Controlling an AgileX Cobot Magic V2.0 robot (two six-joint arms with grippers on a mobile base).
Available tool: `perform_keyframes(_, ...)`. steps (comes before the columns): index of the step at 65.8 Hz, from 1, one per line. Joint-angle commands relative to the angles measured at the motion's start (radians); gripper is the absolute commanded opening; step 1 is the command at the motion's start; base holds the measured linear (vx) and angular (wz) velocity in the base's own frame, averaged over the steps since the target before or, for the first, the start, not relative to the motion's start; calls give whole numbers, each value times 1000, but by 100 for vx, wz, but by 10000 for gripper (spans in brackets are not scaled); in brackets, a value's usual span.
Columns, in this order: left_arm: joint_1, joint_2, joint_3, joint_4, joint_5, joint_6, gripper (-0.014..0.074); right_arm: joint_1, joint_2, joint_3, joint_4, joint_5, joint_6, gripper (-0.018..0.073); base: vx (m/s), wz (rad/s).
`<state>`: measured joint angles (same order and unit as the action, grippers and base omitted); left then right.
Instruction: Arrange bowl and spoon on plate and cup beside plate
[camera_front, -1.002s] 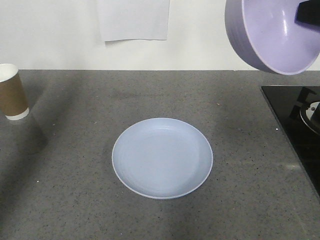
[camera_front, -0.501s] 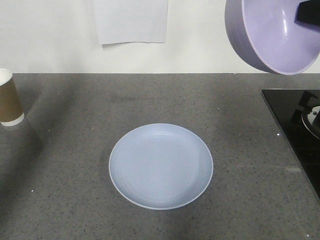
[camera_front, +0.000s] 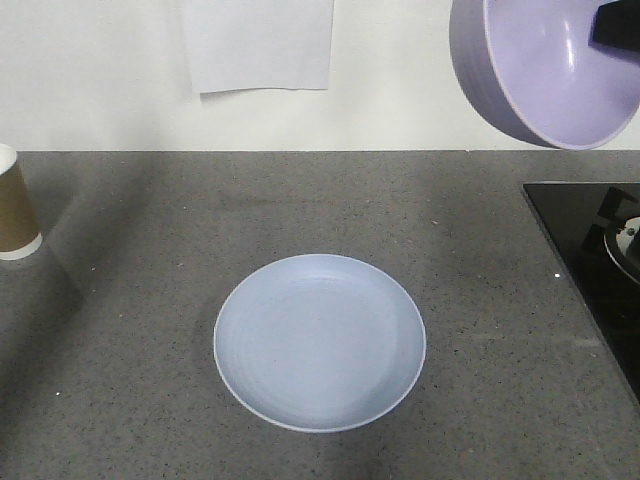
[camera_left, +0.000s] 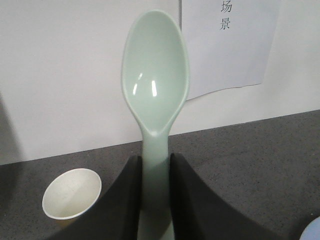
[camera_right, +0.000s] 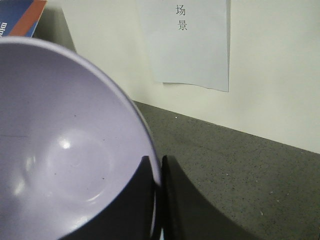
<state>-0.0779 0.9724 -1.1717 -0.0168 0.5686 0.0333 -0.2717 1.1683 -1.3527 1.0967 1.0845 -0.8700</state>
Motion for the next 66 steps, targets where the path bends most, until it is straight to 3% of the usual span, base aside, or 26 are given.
perform_keyframes(1, -4, -13, -27, -4, -77, -1, -6, -2, -20, -28, 66, -40, -6, -6, 0, 0)
perform_keyframes(66, -4, -13, -27, -4, -77, -1, -6, -2, -20, -28, 66, -40, -6, -6, 0, 0)
